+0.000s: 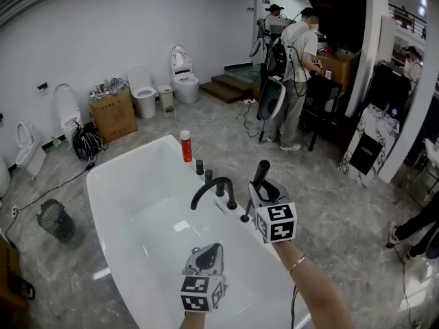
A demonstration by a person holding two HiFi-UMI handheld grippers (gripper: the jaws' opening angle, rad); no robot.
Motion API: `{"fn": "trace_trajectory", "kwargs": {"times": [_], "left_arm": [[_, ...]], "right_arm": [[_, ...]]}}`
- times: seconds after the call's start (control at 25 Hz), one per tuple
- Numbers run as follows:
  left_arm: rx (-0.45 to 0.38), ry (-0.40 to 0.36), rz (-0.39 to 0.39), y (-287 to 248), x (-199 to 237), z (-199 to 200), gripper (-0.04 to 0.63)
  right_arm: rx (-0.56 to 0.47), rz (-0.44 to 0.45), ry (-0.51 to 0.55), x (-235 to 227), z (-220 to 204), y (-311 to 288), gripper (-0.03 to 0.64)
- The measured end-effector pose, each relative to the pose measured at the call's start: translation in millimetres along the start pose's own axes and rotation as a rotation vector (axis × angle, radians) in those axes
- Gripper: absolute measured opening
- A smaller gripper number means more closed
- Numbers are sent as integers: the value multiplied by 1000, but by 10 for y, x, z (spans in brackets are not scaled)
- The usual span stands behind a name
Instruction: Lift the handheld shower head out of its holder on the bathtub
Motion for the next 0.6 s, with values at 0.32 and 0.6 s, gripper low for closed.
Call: {"fn": "trace_trajectory", "kwargs": {"times": [0.32,0.6], "left_arm": [[-5,-1,5,83,17,54,20],[0,6,8,74,42,19,20]], "right_arm": [[-5,10,7,45,106,35,130],[1,12,4,40,83,24,129]]}}
Point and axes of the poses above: the fingertips, and each gripper's own axes: y backward along the fingers, x to its left, z out of its top, the point moved 9 cm from there along y, backward along the fingers, and after that the axes turned 12 degrees about z, right-handed, at the moved point
